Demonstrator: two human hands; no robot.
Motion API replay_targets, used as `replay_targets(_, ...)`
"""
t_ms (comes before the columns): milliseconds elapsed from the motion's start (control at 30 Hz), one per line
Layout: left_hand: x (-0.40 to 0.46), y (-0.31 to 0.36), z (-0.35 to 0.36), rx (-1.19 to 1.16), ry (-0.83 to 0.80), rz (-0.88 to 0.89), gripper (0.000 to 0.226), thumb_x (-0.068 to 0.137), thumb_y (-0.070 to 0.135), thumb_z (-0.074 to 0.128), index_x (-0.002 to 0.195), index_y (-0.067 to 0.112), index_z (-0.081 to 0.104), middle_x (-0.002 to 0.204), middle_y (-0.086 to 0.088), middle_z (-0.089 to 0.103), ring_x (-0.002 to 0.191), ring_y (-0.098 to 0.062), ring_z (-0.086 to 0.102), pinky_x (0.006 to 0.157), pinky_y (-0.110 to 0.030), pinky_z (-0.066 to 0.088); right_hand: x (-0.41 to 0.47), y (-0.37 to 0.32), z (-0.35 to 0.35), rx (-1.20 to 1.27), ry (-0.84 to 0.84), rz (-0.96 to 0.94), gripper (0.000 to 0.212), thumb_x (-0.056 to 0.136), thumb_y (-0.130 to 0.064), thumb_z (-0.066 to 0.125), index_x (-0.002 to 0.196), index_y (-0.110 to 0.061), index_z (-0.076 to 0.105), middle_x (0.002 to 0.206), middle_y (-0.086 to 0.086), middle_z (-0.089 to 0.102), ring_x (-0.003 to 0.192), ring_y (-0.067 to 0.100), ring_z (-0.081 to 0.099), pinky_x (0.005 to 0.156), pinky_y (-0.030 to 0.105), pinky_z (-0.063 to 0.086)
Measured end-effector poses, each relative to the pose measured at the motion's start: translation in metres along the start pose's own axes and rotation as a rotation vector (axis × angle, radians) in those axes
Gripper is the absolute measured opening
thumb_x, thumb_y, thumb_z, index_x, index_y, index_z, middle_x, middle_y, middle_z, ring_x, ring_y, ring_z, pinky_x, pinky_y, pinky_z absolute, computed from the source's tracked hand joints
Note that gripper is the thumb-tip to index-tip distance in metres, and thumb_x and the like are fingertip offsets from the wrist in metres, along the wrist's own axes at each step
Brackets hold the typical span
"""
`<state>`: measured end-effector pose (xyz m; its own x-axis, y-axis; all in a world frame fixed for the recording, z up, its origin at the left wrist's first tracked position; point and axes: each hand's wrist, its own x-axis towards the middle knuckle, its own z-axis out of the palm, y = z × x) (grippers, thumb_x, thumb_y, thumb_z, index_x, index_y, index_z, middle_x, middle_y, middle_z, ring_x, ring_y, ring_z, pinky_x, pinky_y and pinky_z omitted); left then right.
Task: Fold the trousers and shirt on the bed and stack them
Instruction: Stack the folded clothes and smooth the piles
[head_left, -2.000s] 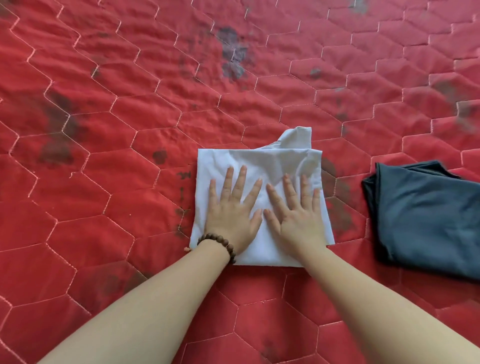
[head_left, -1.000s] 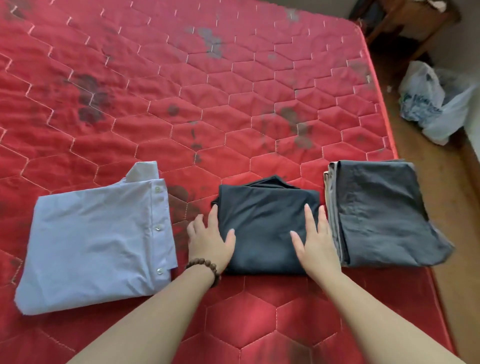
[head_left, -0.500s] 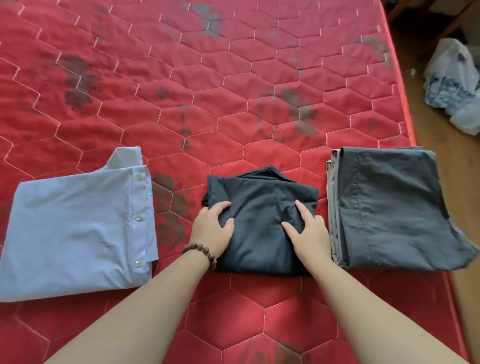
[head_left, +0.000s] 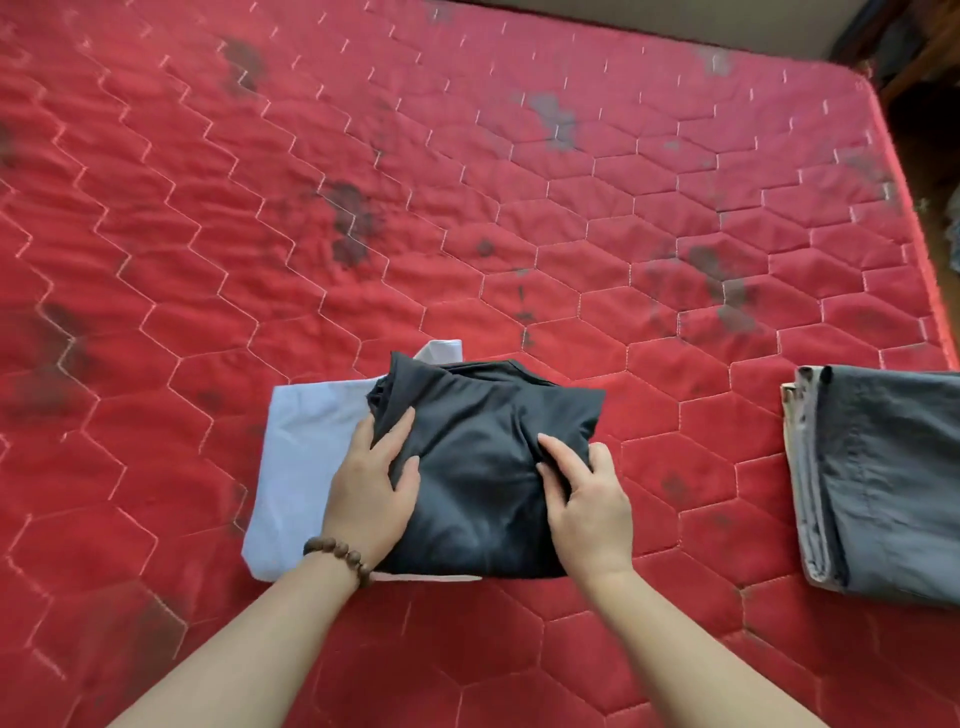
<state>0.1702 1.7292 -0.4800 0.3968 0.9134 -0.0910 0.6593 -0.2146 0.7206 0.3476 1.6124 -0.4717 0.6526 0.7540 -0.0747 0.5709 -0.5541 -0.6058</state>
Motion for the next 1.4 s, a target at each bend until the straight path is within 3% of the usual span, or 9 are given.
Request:
replay_targets(100,0.007,-0.047,-0.046,-0.003,0.065,-0.017,0.055,0.084,0.01,0.065,0.135,0.028,0.052,0.139,-0.005,0.045,0.126,-0.007,0.042,0.099,0.0,0.023,-0.004,-0.047,0.038,0.03,-0.011,-0.049,0.031,0.092,-0.024,0.062,0.122,-0.029,0.064,0.098,0.005,0.049,0.07,0.029,0.059,0.065,0.039,0.052)
replay_targets(167,0.009,-0.081,-0.063,0.022,0.064,-0.087,0.059,0.084,0.013,0.067,0.136,0.033,0.05,0.139,-0.014,0.044,0.128,-0.019,0.045,0.108,-0.024,0.035,-0.01,-0.065,0.065,0.052,-0.019,-0.057,0.032,0.092,-0.023,0.062,0.123,-0.03,0.063,0.102,0.005,0.05,0.072,0.027,0.06,0.066,0.039,0.053)
replay_targets(333,0.003,-0.139,-0.053,0.062,-0.144,-0.291,0.057,0.087,0.03,0.063,0.138,0.043,0.042,0.148,-0.007,0.029,0.131,-0.023,0.044,0.109,-0.033,0.035,-0.022,-0.061,0.123,-0.1,-0.25,0.129,0.048,0.095,-0.042,0.05,0.141,-0.046,0.038,0.148,0.003,0.028,0.124,0.022,0.048,0.096,0.032,0.043)
replay_targets(567,0.001,-0.152,-0.051,-0.026,-0.109,-0.209,0.053,0.089,0.027,0.062,0.138,0.035,0.045,0.145,-0.008,0.036,0.134,-0.021,0.039,0.11,-0.037,0.035,-0.018,-0.059,0.132,-0.097,-0.082,0.186,0.038,0.097,-0.034,0.049,0.134,-0.039,0.05,0.119,0.007,0.049,0.083,0.03,0.06,0.072,0.034,0.045)
replay_targets(800,0.009,-0.142,-0.046,0.208,0.04,-0.262,0.051,0.081,0.038,0.068,0.129,0.038,0.053,0.14,-0.01,0.032,0.122,-0.03,0.039,0.101,-0.043,0.039,-0.009,-0.053,0.125,-0.251,-0.051,0.213,0.077,0.087,-0.051,0.058,0.147,-0.048,0.011,0.124,0.007,0.038,0.11,0.028,0.041,0.096,0.042,0.039)
replay_targets(1000,0.018,-0.141,-0.045,0.028,-0.098,-0.337,0.049,0.081,0.031,0.066,0.123,0.047,0.05,0.115,-0.003,0.036,0.074,-0.016,0.055,0.086,-0.031,0.047,0.003,-0.044,0.118,0.001,-0.31,0.208,0.087,0.088,-0.046,0.058,0.129,-0.071,-0.015,0.107,-0.001,0.036,0.08,0.011,0.053,0.075,0.029,0.041)
replay_targets(1100,0.017,-0.144,-0.051,-0.026,-0.181,-0.366,0.049,0.079,0.032,0.067,0.119,0.055,0.049,0.106,0.0,0.048,0.089,-0.019,0.058,0.089,-0.03,0.043,0.004,-0.041,0.114,0.045,-0.377,0.207,0.088,0.088,-0.043,0.06,0.13,-0.073,-0.012,0.105,-0.001,0.041,0.077,0.005,0.05,0.077,0.026,0.037)
replay_targets(1233,0.005,-0.141,-0.06,-0.203,-0.295,-0.313,0.053,0.078,0.017,0.07,0.114,0.053,0.056,0.12,0.016,0.061,0.115,-0.006,0.055,0.102,-0.022,0.038,0.001,-0.032,0.105,0.091,-0.479,0.154,0.079,0.09,-0.03,0.062,0.139,-0.065,0.012,0.12,0.004,0.057,0.11,0.022,0.056,0.093,0.029,0.041)
replay_targets(1400,-0.021,-0.127,-0.068,-0.099,-0.229,-0.35,0.057,0.079,0.022,0.069,0.129,0.046,0.052,0.118,-0.003,0.052,0.117,-0.019,0.053,0.102,-0.023,0.034,-0.013,-0.035,0.089,0.132,-0.495,0.058,0.056,0.091,-0.016,0.061,0.132,-0.05,0.045,0.124,-0.004,0.059,0.119,0.014,0.052,0.095,0.019,0.034)
